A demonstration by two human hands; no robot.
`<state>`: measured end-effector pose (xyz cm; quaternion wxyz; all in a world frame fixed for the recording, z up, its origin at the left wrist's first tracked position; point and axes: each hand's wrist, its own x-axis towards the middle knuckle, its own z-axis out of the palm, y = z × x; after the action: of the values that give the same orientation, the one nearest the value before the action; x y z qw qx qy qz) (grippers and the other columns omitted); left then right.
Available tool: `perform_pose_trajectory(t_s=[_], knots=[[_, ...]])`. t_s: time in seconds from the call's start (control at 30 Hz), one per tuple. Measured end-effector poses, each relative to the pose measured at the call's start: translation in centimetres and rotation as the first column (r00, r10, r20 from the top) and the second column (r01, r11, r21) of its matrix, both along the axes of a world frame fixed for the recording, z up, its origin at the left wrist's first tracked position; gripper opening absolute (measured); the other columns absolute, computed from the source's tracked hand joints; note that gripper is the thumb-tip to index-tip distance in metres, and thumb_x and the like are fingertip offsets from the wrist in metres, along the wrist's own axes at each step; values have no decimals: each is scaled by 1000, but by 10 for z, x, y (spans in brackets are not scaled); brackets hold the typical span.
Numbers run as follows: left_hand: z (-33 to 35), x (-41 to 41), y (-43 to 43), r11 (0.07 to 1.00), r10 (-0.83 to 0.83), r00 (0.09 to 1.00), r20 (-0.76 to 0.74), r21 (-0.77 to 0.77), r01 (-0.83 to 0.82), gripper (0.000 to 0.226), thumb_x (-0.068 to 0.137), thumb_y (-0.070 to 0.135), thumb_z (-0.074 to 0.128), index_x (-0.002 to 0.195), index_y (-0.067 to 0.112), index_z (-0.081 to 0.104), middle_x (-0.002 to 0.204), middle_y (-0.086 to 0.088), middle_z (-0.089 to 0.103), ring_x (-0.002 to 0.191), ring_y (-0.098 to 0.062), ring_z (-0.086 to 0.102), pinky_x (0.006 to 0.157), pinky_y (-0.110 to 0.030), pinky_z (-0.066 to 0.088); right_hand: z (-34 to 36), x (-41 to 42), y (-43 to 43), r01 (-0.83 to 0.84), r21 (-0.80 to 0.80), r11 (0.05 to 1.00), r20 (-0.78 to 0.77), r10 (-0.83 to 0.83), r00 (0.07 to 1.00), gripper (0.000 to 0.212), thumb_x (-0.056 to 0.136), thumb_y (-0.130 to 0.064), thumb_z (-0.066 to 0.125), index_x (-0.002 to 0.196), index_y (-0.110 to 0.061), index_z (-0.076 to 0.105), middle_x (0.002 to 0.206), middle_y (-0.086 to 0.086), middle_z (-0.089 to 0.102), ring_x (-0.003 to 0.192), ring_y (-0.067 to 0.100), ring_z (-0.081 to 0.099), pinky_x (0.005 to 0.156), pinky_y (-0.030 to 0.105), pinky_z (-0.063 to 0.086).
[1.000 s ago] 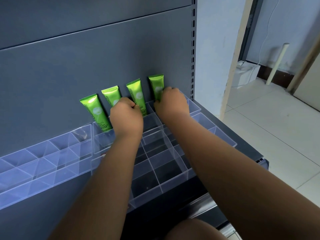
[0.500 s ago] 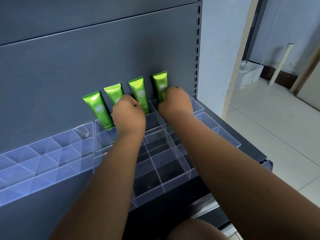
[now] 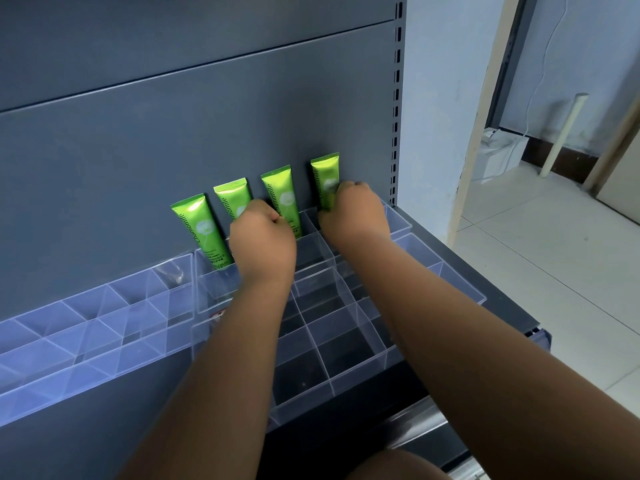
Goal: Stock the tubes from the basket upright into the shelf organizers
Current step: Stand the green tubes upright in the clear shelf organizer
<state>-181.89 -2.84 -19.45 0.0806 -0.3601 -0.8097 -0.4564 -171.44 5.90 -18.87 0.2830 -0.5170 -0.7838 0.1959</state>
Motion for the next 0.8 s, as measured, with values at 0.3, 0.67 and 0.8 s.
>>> perform_pose_trajectory(t_s=[0.3,0.67,0.8], knots=[[0,-1,-1,1000,-6,1000,18,17,6,16,86,-2,55,86,10,65,82,-5,64,75,-23,54,63,-29,36,-2,-3,5,18,47,999,-6,-18,1000,35,93,-31,66,118,-6,61,122,16,55,114,36,54,78,35,41],[0,-1,0,1000,-7,999,40,26,6,15,87,-1,55,86,11,65,84,-8,66,75,-23,56,62,-28,37,-3,-1,10,0,28,1000,-48,1,999,29,95,-33,66,108,-7,64,121,14,53,114,36,52,80,35,40],[1,-1,0,999,-9,999,38,32,7,15,86,-1,55,87,9,65,85,-8,67,75,-24,56,63,-28,37,-4,-1,11,7,19,1000,-42,-6,999,29,96,-31,65,110,-7,63,122,15,53,115,36,51,79,35,39]])
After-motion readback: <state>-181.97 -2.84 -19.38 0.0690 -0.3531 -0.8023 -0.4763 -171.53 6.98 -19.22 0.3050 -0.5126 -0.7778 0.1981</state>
